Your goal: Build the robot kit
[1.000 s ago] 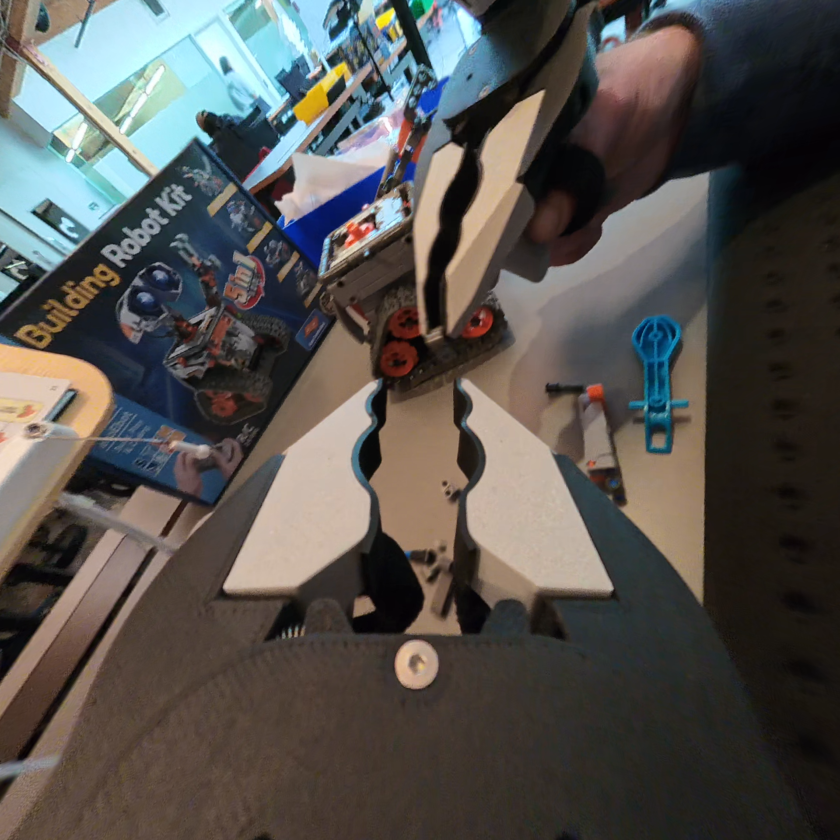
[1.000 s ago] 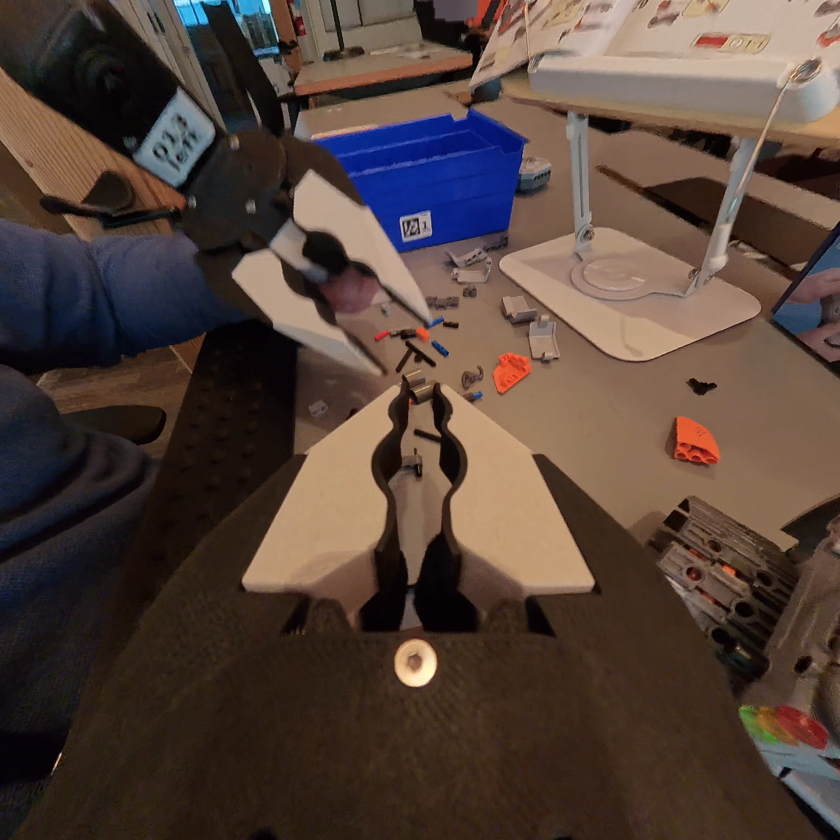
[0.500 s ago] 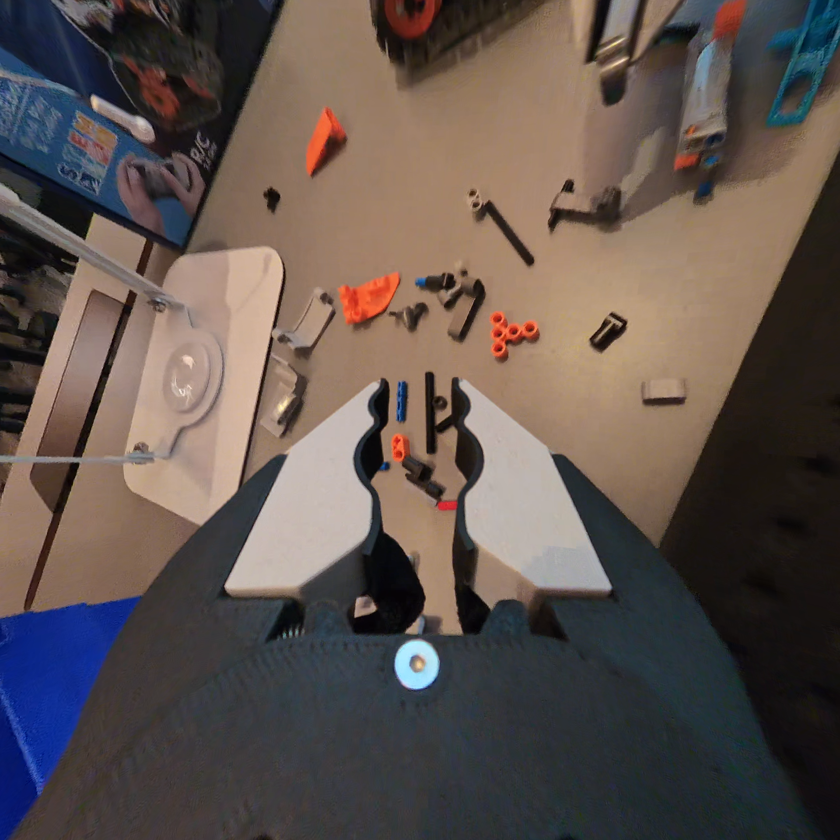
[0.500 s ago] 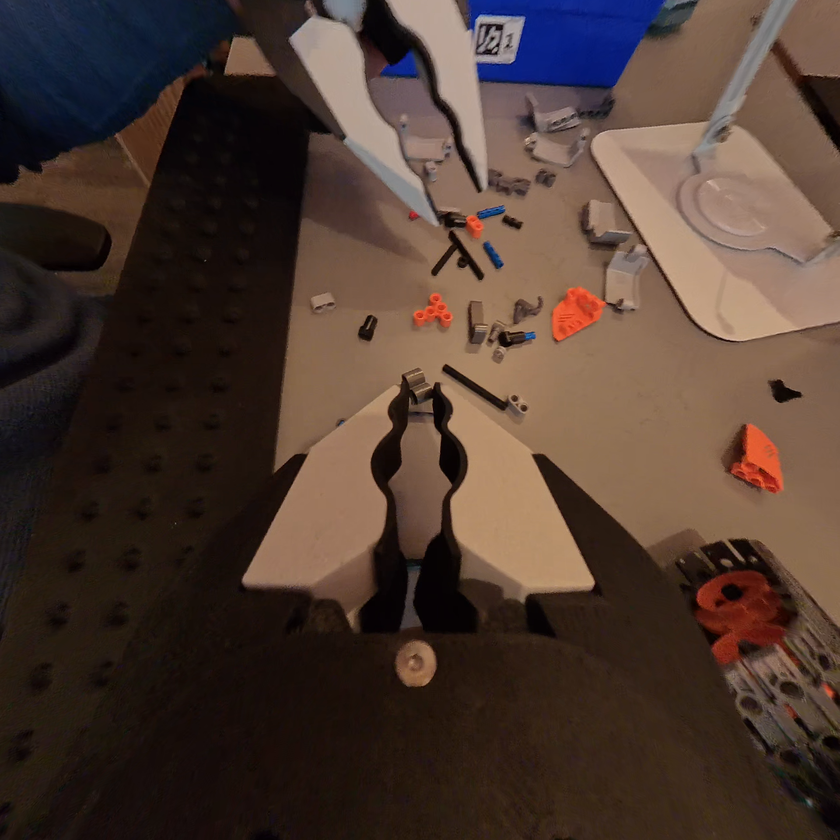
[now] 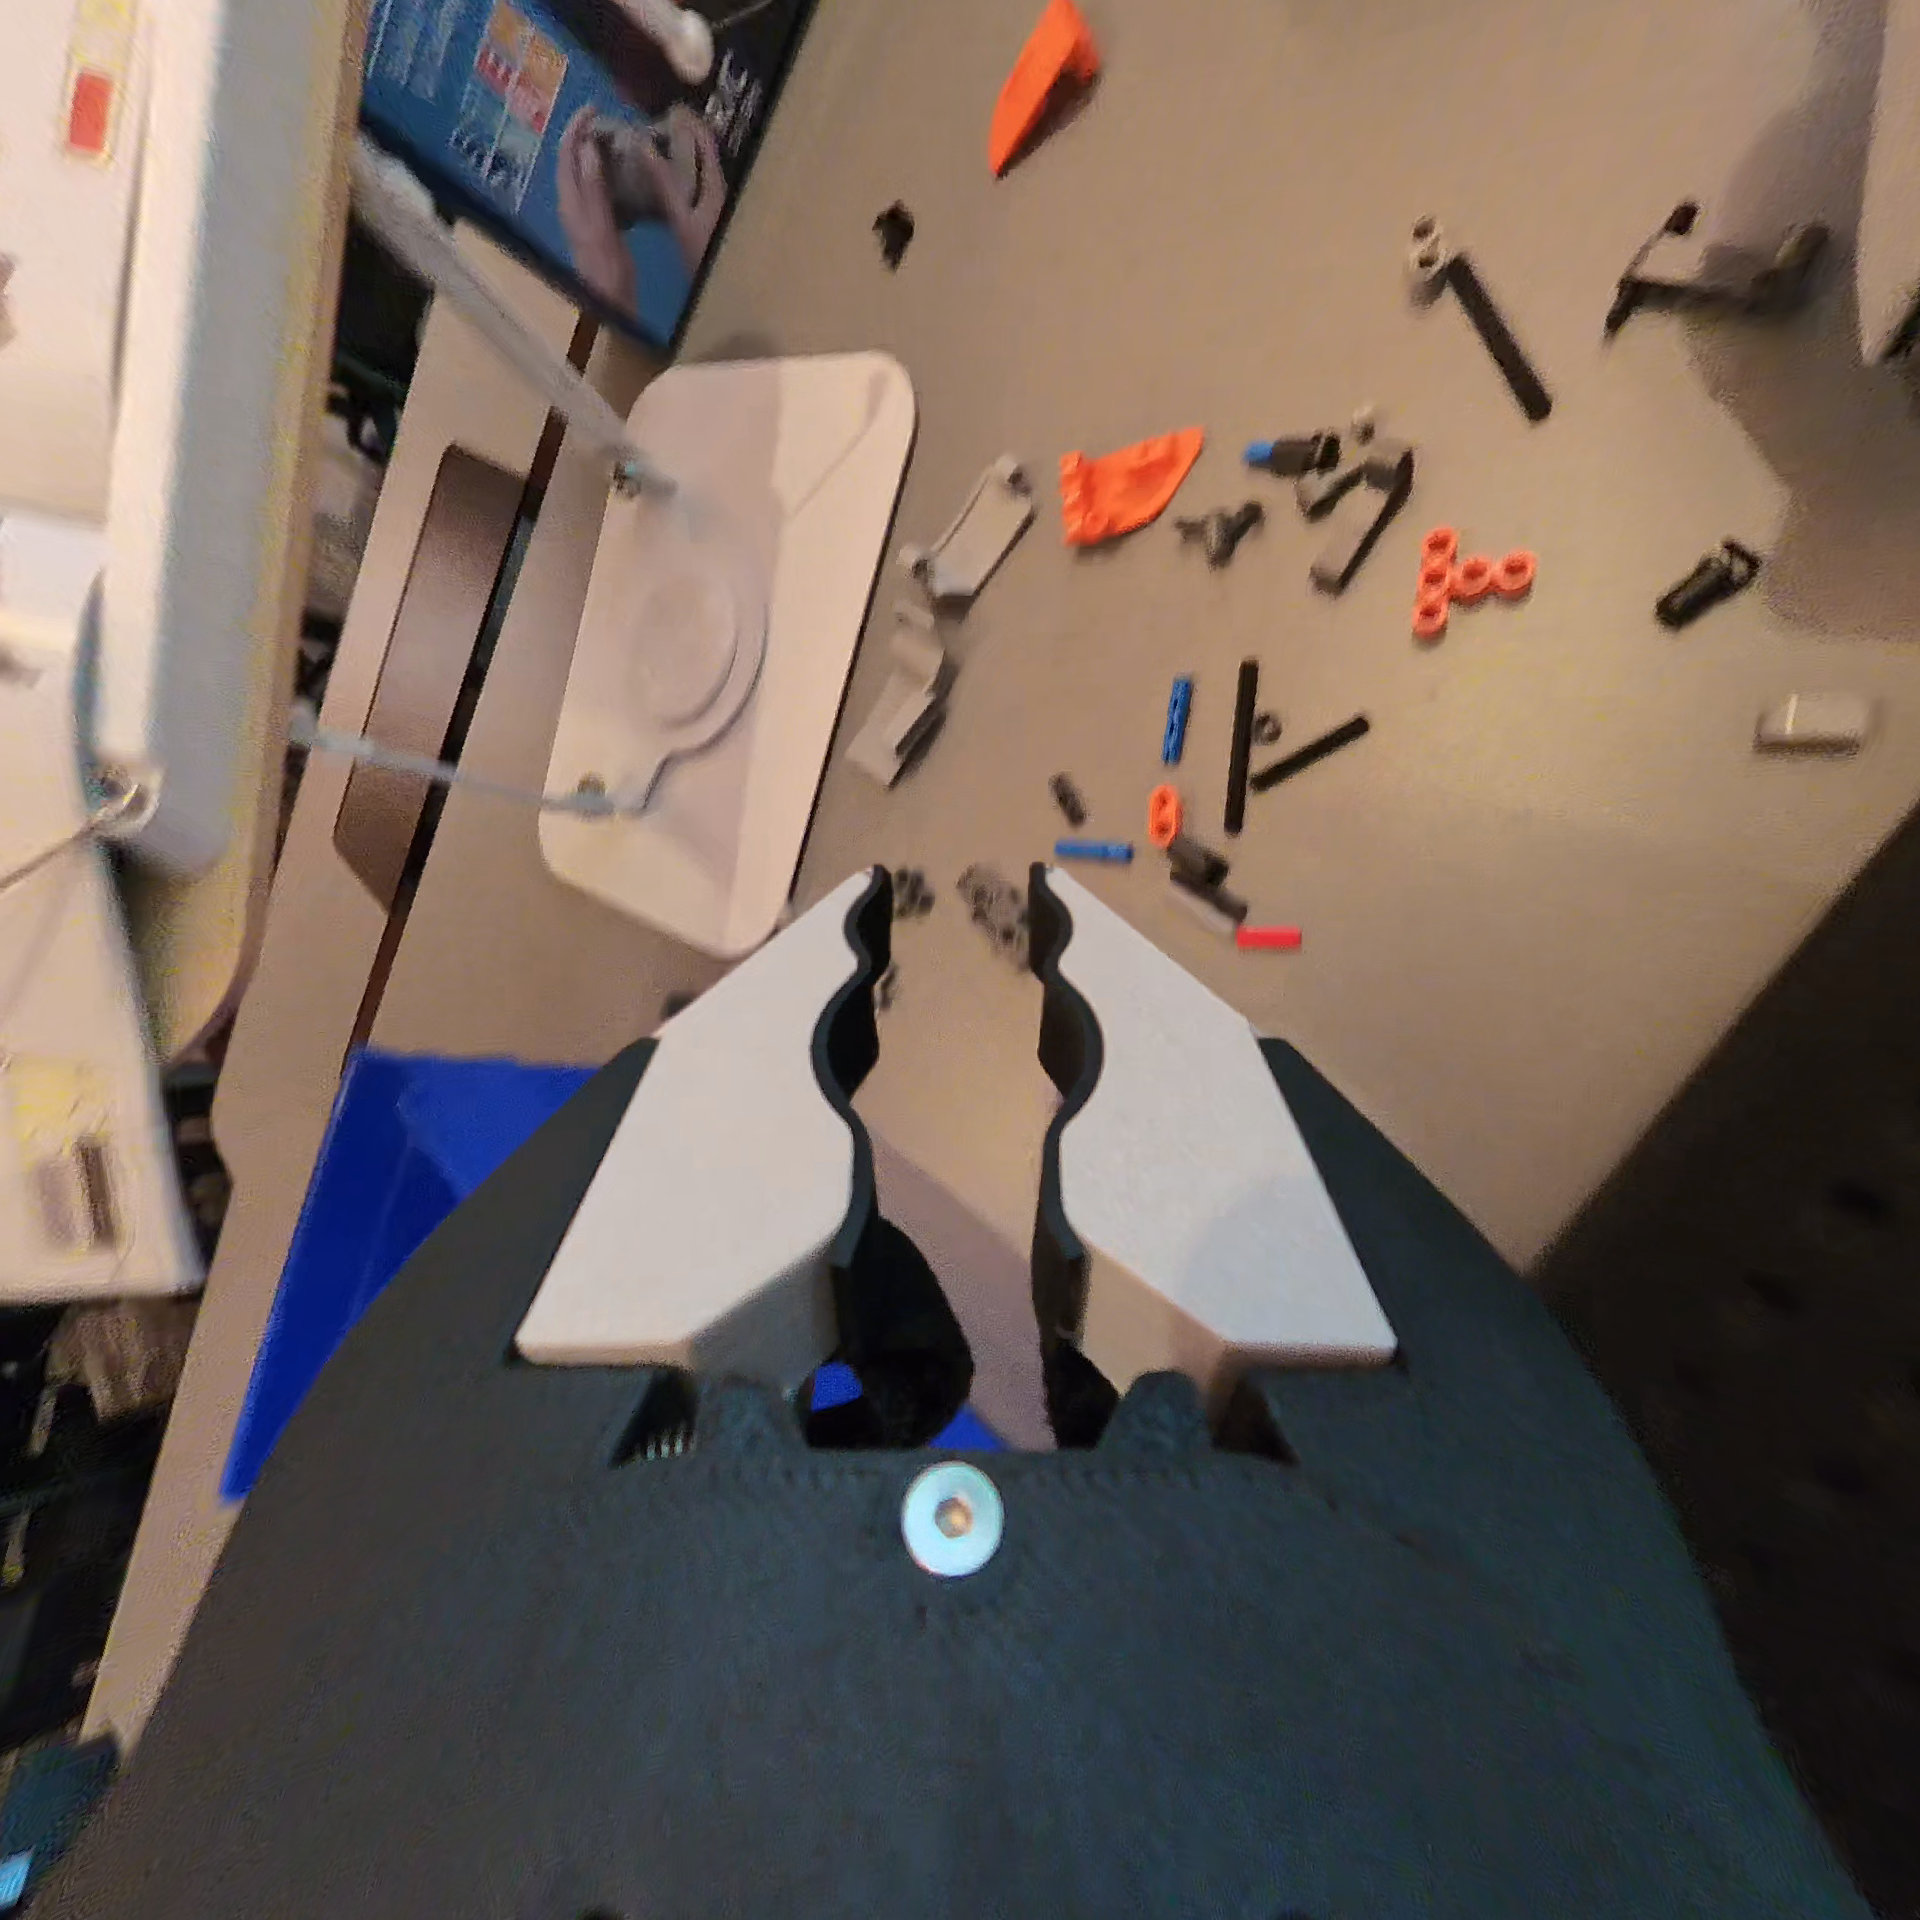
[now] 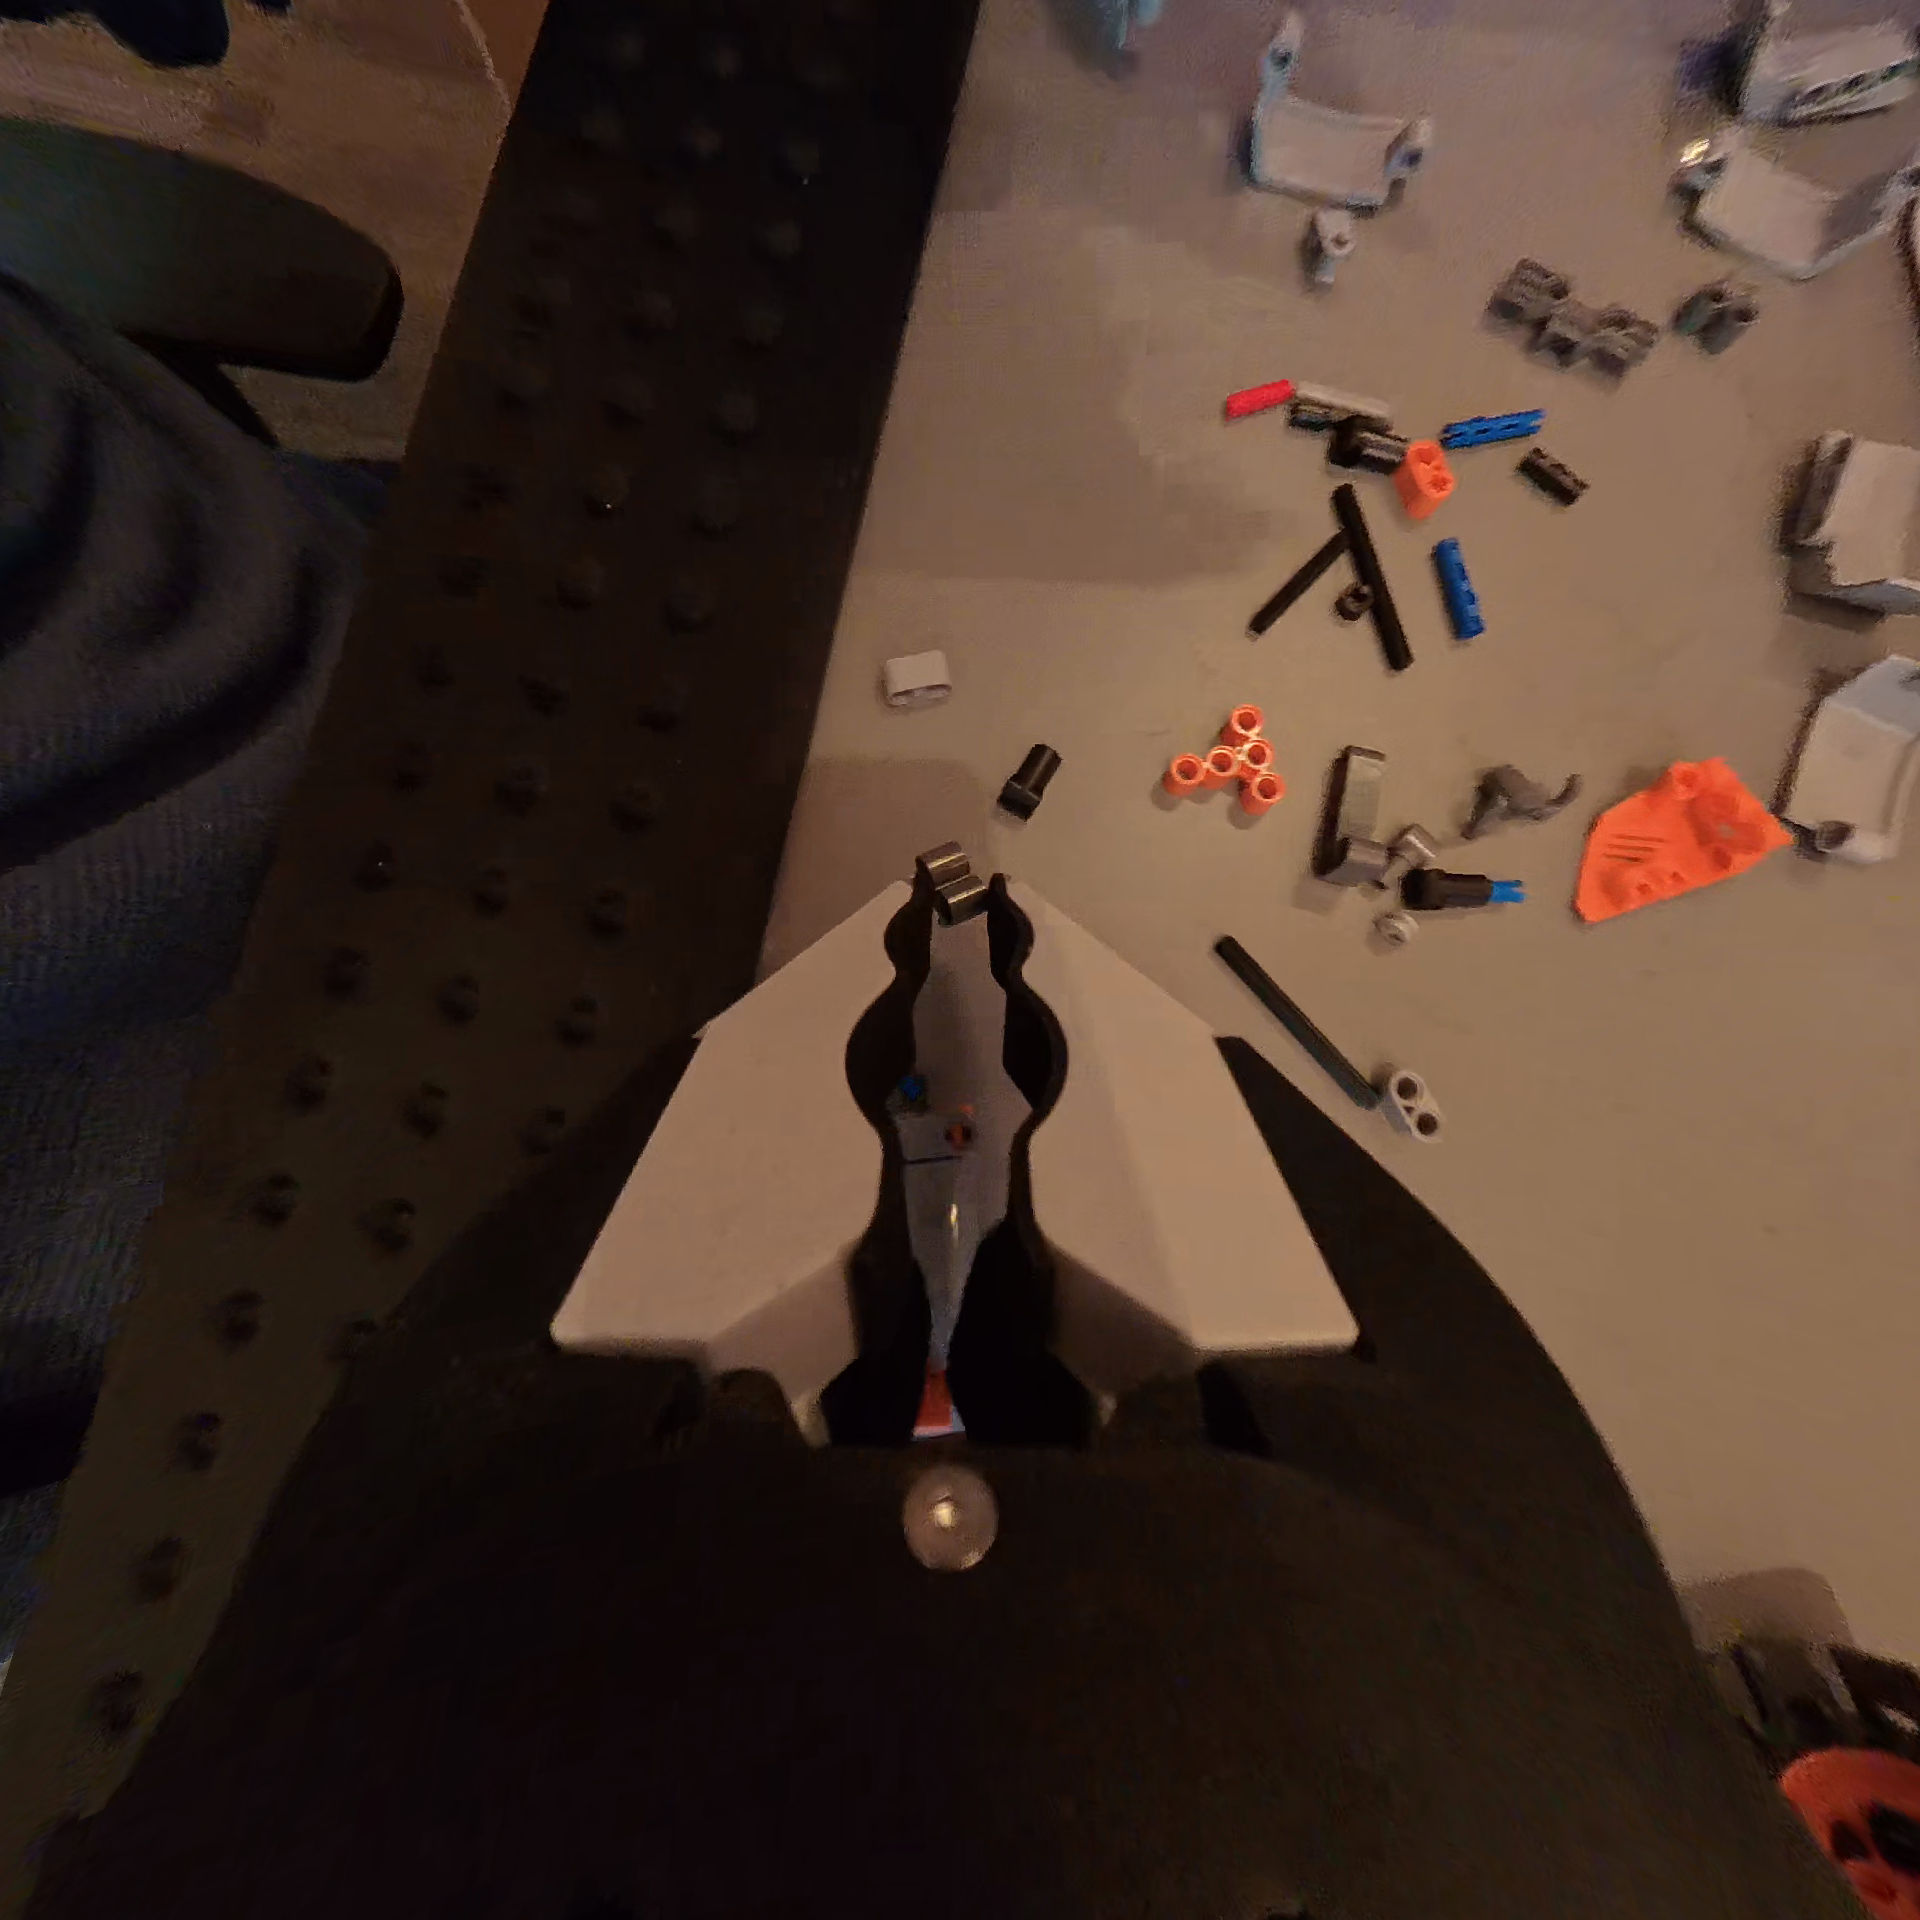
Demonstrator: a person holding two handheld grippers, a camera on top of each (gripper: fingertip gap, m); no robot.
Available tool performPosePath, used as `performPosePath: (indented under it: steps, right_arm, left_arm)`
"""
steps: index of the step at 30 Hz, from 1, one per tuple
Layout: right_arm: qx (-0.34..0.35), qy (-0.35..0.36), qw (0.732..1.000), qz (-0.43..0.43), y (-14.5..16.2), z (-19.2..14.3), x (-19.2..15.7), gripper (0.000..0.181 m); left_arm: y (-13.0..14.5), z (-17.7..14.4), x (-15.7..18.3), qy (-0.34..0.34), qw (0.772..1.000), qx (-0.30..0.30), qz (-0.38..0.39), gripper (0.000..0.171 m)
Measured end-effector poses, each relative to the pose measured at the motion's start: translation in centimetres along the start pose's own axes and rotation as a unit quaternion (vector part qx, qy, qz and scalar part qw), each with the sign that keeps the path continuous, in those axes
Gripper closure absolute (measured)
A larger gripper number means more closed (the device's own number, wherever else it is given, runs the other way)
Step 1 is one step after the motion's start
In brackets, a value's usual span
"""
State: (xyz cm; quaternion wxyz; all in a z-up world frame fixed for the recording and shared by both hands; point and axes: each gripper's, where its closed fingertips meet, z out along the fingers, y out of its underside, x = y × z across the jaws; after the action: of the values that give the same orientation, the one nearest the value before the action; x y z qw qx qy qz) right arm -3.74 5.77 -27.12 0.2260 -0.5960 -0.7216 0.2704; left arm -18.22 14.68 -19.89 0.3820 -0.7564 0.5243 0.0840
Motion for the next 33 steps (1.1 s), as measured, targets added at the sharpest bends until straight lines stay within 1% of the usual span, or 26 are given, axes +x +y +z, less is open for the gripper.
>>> performPosePath:
  steps: [2,4,7,9,13,15,16,18,20,23,25,26,28,31,33]
  right_arm:
    - [-0.017,-0.017,1.0,0.001,0.3,0.5,-0.2,0.173]
    - [-0.031,-0.031,0.999,0.005,0.6,0.9,-0.3,0.173]
    - [-0.042,-0.053,0.998,0.019,0.8,1.1,-0.4,0.173]
    - [-0.041,-0.05,0.998,0.023,0.7,1.2,-0.2,0.173]
    - [-0.037,-0.038,0.998,0.034,0.5,1.4,0.3,0.171]
    - [-0.036,-0.029,0.998,0.039,0.6,1.4,0.6,0.168]
    - [-0.038,-0.024,0.998,0.037,0.7,1.4,0.8,0.164]
    - [-0.031,-0.015,0.999,0.035,0.6,1.3,1.0,0.161]
    - [-0.016,-0.009,0.999,0.038,0.4,1.0,1.1,0.16]
    - [0.004,-0.001,0.999,0.039,0.3,0.2,1.3,0.159]
    - [0.022,0.001,0.999,0.043,0.1,-0.5,1.5,0.16]
    - [0.033,0.002,0.999,0.043,-0.1,-0.8,1.6,0.16]
    - [0.052,0.004,0.998,0.04,-0.7,-1.5,1.7,0.161]
    - [0.058,0.013,0.997,0.046,-0.7,-1.8,2.5,0.161]
    - [0.057,0.022,0.997,0.057,-0.6,-1.7,3.2,0.161]
  left_arm:
    - [1.4,-1.9,-0.3,-0.002,1.0,-0.018,0.002,0.147]
    - [2.7,-2.5,0.3,0.01,0.999,-0.041,0.005,0.147]
    - [3.2,-1.4,2.7,0.055,0.997,-0.045,0.01,0.147]
    - [3.5,-0.1,4.0,0.072,0.996,-0.051,0.019,0.147]
    - [3.2,1.3,4.7,0.083,0.996,-0.04,0.017,0.145]
    - [2.7,1.3,4.3,0.077,0.997,-0.025,0.016,0.143]
    - [2.5,1.1,4.1,0.072,0.997,-0.02,0.017,0.142]
    - [2.1,0.1,3.1,0.049,0.999,-0.007,0.019,0.142]
    - [2.0,-1.7,1.4,0.016,1.0,0.004,0.011,0.142]
    - [2.6,-5.6,-2.0,-0.052,0.998,0.024,-0.02,0.142]
    - [4.0,-8.3,-4.3,-0.104,0.993,0.03,-0.046,0.144]
    - [4.9,-9.5,-5.1,-0.12,0.991,0.029,-0.058,0.144]
    - [7.0,-11.5,-7.0,-0.16,0.983,0.016,-0.086,0.146]
    - [10.9,-12.5,-8.1,-0.173,0.976,-0.02,-0.13,0.148]
    - [13.2,-12.2,-8.2,-0.161,0.973,-0.037,-0.159,0.149]
